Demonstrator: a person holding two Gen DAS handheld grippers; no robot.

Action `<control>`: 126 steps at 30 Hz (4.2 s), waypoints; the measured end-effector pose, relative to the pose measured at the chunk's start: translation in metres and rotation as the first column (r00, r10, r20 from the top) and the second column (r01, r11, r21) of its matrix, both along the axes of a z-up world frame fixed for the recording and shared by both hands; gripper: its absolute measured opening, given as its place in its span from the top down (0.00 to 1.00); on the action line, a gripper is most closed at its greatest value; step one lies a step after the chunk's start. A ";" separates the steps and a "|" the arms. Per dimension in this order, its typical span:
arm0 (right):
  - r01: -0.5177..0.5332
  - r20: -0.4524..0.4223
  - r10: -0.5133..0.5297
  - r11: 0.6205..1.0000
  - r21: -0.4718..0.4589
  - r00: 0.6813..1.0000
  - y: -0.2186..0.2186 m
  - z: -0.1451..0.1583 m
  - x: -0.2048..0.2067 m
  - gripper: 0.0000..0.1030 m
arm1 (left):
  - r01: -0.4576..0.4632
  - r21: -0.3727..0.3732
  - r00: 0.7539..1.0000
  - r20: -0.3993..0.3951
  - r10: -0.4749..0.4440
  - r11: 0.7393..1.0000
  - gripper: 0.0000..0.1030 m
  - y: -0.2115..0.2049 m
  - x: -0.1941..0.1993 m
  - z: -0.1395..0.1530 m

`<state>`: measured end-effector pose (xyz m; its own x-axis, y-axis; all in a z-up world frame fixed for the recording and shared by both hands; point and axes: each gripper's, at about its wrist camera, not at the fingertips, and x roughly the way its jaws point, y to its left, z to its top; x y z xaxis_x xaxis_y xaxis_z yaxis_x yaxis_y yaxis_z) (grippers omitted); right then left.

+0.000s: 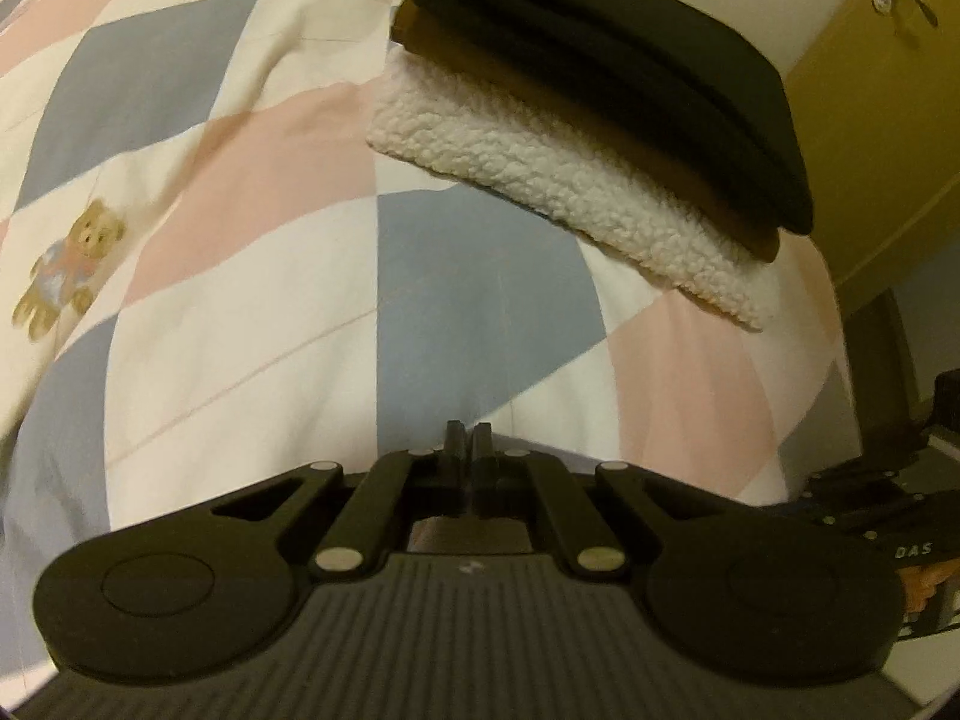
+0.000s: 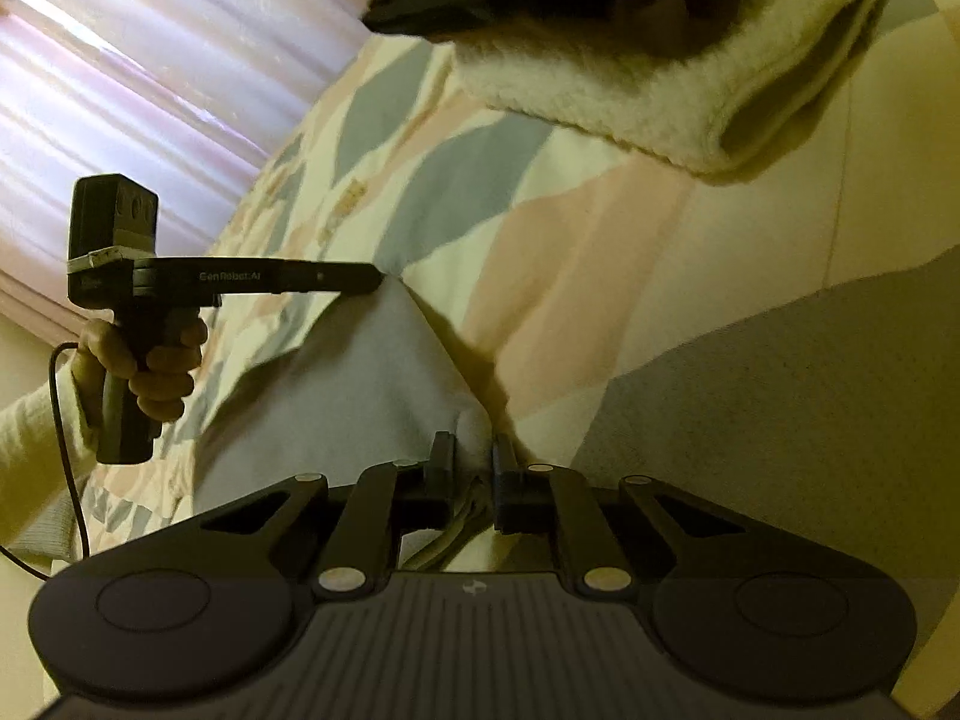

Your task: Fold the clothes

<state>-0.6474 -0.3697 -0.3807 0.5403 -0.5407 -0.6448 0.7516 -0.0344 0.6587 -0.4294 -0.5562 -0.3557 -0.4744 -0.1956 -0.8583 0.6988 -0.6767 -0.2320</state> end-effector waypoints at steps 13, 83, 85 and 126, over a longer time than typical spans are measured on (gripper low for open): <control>-0.195 -0.396 0.113 0.965 -0.174 0.911 -0.001 0.067 0.069 0.65 | -0.277 -0.159 0.961 -0.057 0.271 0.948 0.90 0.122 0.122 0.071; -0.868 -0.283 0.830 0.495 -0.026 0.481 -0.197 0.066 0.253 0.25 | -0.936 0.109 0.327 -0.081 0.942 0.334 0.70 0.313 0.074 0.030; -0.813 -0.380 0.739 0.578 -0.065 0.556 -0.196 0.091 0.207 0.25 | -0.934 0.086 0.342 -0.077 0.937 0.348 0.67 0.317 0.084 0.045; 0.074 0.437 -0.039 0.995 -0.064 0.899 -0.073 0.081 0.006 0.73 | -0.566 0.145 0.699 -0.438 0.565 0.812 0.76 0.087 0.149 0.140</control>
<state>-0.6412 -0.4422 -0.3001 0.7241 -0.6173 -0.3076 0.3881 -0.0040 0.9216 -0.2800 -0.4694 -0.2158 -0.5963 -0.5528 -0.5820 0.7697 -0.1881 -0.6100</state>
